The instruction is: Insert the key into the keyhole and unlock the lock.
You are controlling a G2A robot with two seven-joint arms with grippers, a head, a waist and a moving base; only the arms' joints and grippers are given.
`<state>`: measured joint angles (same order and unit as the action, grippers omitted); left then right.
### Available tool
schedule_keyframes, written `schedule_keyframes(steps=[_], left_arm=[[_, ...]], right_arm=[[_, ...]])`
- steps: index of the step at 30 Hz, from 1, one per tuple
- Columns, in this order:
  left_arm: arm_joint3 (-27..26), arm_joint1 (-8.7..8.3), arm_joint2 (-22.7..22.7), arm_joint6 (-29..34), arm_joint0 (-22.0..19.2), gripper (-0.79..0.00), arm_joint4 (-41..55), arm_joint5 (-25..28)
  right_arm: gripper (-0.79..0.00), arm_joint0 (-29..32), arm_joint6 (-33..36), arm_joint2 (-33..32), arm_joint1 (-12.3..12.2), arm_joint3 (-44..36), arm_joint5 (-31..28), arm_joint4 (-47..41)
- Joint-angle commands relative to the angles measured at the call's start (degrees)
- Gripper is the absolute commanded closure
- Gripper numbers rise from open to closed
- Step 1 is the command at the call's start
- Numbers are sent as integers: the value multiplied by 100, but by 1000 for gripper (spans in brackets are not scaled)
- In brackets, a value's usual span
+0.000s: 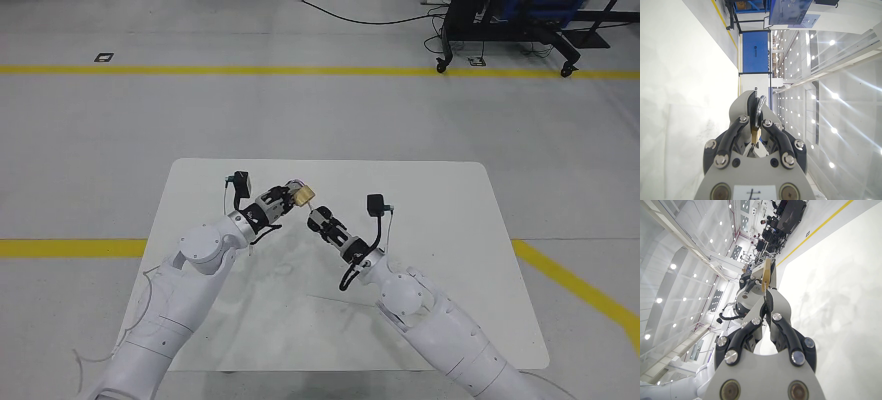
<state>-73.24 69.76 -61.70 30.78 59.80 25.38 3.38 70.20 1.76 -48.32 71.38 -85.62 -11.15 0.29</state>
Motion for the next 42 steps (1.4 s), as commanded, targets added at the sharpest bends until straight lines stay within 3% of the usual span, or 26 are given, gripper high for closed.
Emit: schedule_keyframes(steps=[1, 36, 37, 38, 39, 42], left_arm=[[-2, 4, -6, 16, 2, 0, -19, 3], [-55, 62, 18, 392, 7, 0, -649, 172], [-48, 65, 13, 398, 6, 0, -626, 169], [-32, 70, 4, 384, 11, 0, -580, 140], [-24, 74, -3, 373, 10, 0, -552, 101], [-4, 86, -28, 361, 4, 0, -442, 14]], right_arm=[[0, 1, 22, -17, 13, 14, 11, 21], [0, 244, 514, -521, 121, -166, 210, 283], [-34, 243, 523, -522, 127, -172, 192, 275], [-533, 244, 538, -523, 134, -178, 170, 260], [-785, 246, 549, -527, 139, -180, 159, 252], [-785, 249, 574, -532, 144, -184, 157, 259]])
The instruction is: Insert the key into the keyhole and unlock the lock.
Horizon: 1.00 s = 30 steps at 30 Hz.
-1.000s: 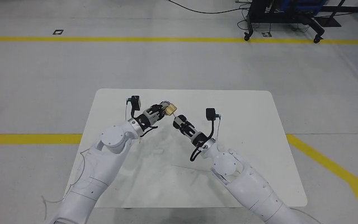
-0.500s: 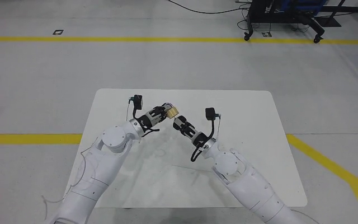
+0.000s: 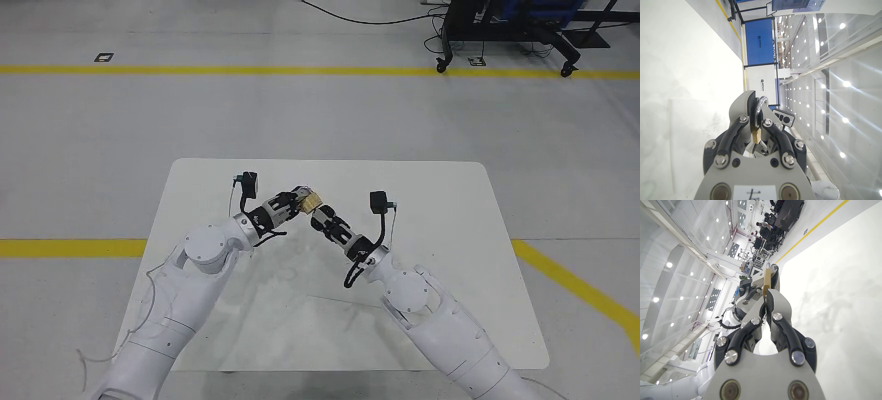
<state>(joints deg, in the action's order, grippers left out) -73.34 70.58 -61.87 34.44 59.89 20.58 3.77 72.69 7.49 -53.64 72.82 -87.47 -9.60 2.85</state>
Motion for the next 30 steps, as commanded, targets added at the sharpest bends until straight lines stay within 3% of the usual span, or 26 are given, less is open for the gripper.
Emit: schedule_keyframes(steps=[1, 9, 15, 23, 24, 25, 26, 30], left_arm=[[18, 6, -22, -23, -9, 0, 47, -40], [61, 36, -73, -175, 5, 0, 211, -258], [163, 79, -106, -48, -6, 0, 766, -759], [359, 121, -187, 19, -65, 0, 1387, -1422], [370, 130, -199, 45, -58, 0, 1506, -1459], [382, 143, -219, 79, -42, 0, 1695, -1489], [398, 155, -225, 193, -35, 0, 1894, -1584], [535, 190, -278, 626, -63, 0, 2608, -2007]], right_arm=[[-785, 0, 1, 0, 0, 0, 2, 3], [-785, 0, 1, 0, 0, 0, 2, 3], [-785, 8, 0, -7, 1, -25, -16, -24], [-785, 763, 875, -730, -157, -1124, -1424, -1107], [-369, 827, 1015, -756, -168, -1192, -1560, -1242], [-209, 854, 1108, -786, -176, -1185, -1621, -1313], [0, 842, 1149, -793, -176, -1148, -1634, -1317], [0, 577, 1147, -603, -112, -800, -1637, -1356]])
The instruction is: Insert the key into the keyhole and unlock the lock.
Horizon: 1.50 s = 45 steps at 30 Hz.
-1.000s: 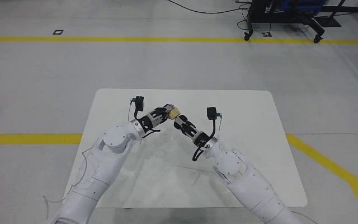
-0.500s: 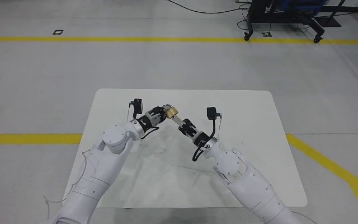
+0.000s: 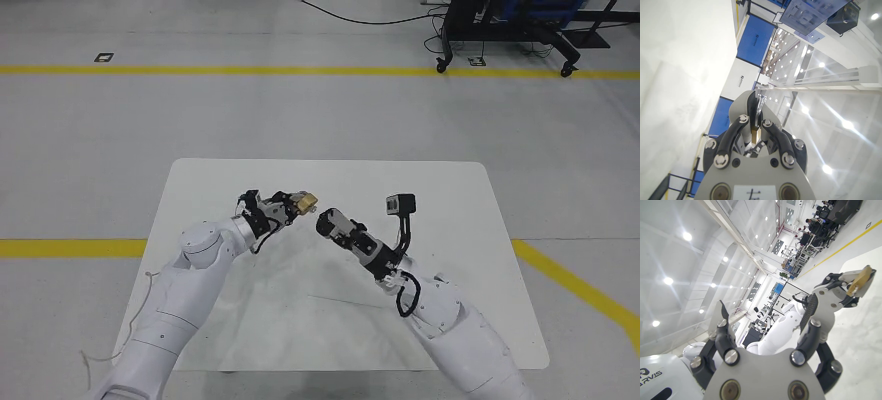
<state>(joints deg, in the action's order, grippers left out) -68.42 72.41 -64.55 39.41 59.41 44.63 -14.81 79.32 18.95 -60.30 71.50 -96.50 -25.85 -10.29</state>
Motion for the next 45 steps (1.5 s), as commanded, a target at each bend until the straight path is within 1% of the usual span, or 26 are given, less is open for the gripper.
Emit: schedule_keyframes(steps=[1, 4, 6, 7, 10, 15, 19, 22, 23, 24, 25, 26, 27, 28, 29, 31, 33, 35, 37, 40, 45], left_arm=[[78, 14, -17, 246, -24, 0, 360, -259], [166, 29, -19, 505, -64, 0, 646, -481], [212, 35, -8, 593, -93, 0, 710, -540], [230, 37, -3, 598, -107, 0, 704, -537], [259, 45, 29, 608, -118, 0, 692, -532], [283, 49, 26, 596, -113, 0, 710, -507], [265, 50, 5, 538, -100, 0, 694, -411], [241, 50, -31, 491, -87, 0, 694, -284], [219, 47, -40, 450, -84, 0, 626, -187], [191, 45, -45, 442, -77, 0, 573, -104], [165, 43, -54, 460, -68, 0, 544, -15], [128, 42, -68, 489, -67, 0, 518, 97], [103, 40, -72, 524, -60, 0, 474, 199], [70, 37, -72, 570, -58, 0, 398, 316], [38, 35, -71, 622, -58, 0, 361, 401], [12, 33, -76, 736, -37, 0, 331, 536], [15, 33, -89, 787, -34, 0, 325, 605], [15, 34, -94, 843, -29, 0, 336, 651], [22, 33, -92, 875, -40, 0, 286, 694], [-7, 27, -67, 907, -52, 0, 126, 760], [-36, 14, 24, 1246, -79, 0, -106, 751]], right_arm=[[0, -161, 6, 117, 39, 194, -42, -68], [0, -339, -58, 239, 89, 412, -135, 7], [0, -419, -166, 309, 120, 533, -141, 137], [0, -462, -241, 334, 134, 595, -101, 242], [0, -578, -757, 419, 187, 779, 172, 825], [0, -656, -1257, 577, 269, 918, 421, 1251], [0, -625, -1418, 558, 294, 878, 369, 1346], [0, -480, -1471, 427, 272, 714, 243, 1398], [0, -410, -1432, 386, 263, 643, 188, 1337], [-37, -338, -1296, 365, 255, 568, 103, 1151], [-55, -281, -1095, 327, 243, 531, 48, 900], [-86, -234, -816, 307, 232, 516, 45, 563], [-114, -219, -491, 284, 220, 515, 95, 200], [-154, -232, -109, 256, 210, 537, 176, -238], [-200, -244, 114, 222, 201, 599, 260, -509], [-246, -318, 660, 129, 182, 735, 458, -1075], [-271, -374, 994, 62, 171, 837, 576, -1383], [-289, -411, 1287, 40, 169, 910, 699, -1692], [-283, -449, 1447, -2, 167, 979, 752, -1851], [-280, -478, 1535, -30, 169, 1031, 814, -1948], [-277, -569, 1654, 1, 188, 1124, 1010, -2096]])
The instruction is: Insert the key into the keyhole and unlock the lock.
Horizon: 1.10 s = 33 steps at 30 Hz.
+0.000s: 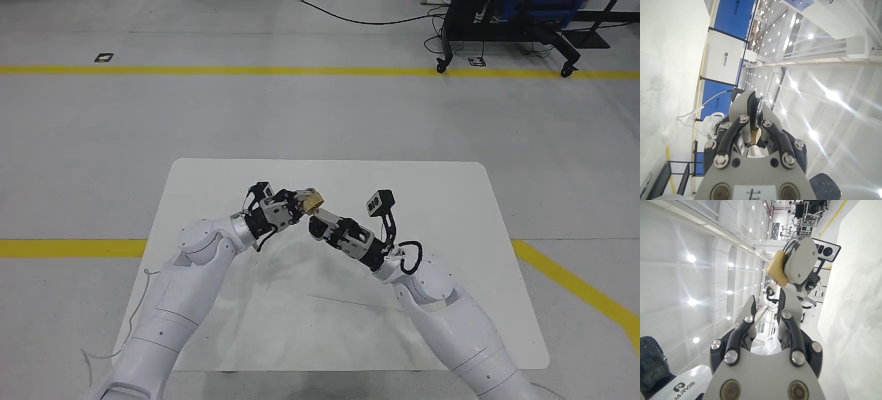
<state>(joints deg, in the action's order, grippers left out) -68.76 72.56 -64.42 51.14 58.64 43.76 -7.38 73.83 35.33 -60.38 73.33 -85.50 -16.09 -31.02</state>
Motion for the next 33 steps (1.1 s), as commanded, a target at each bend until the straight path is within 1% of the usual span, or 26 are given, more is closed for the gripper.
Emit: schedule_keyframes(steps=[1, 3, 4, 5, 6, 12, 17, 24, 27, 30, 33], left_arm=[[-10, -5, 20, 126, -14, 0, -78, 43], [2, -7, 19, 166, -8, 0, -101, 95], [6, -7, 18, 170, -9, 0, -97, 95], [10, -7, 14, 164, -10, 0, -95, 103], [13, -7, 6, 152, -11, 0, -90, 117], [4, -4, 1, 146, -2, 0, -91, 181], [-44, -9, -11, 56, 14, 0, -250, 383], [-145, -10, -20, 118, 68, 0, -326, 676], [-165, -13, -35, 112, 79, 0, -373, 751], [-218, -15, -37, 127, 103, 0, -435, 893], [-268, -19, -44, 146, 123, 0, -538, 1085]], right_arm=[[-271, -36, 30, 19, 10, 55, 81, -64], [-252, -76, 45, 29, 19, 111, 148, -101], [-200, -83, 65, 38, 25, 132, 171, -148], [-111, -91, 101, 41, 29, 151, 185, -199], [0, -94, 136, 35, 31, 171, 186, -241], [0, -74, 323, -4, 35, 227, 234, -437], [0, -70, 529, -29, 44, 270, 359, -730], [0, -108, 684, -46, 105, 469, 680, -1646], [0, -145, 685, -48, 126, 573, 695, -1782], [0, -154, 806, -43, 150, 640, 817, -2091], [0, -163, 1061, -53, 180, 726, 1067, -2629]])
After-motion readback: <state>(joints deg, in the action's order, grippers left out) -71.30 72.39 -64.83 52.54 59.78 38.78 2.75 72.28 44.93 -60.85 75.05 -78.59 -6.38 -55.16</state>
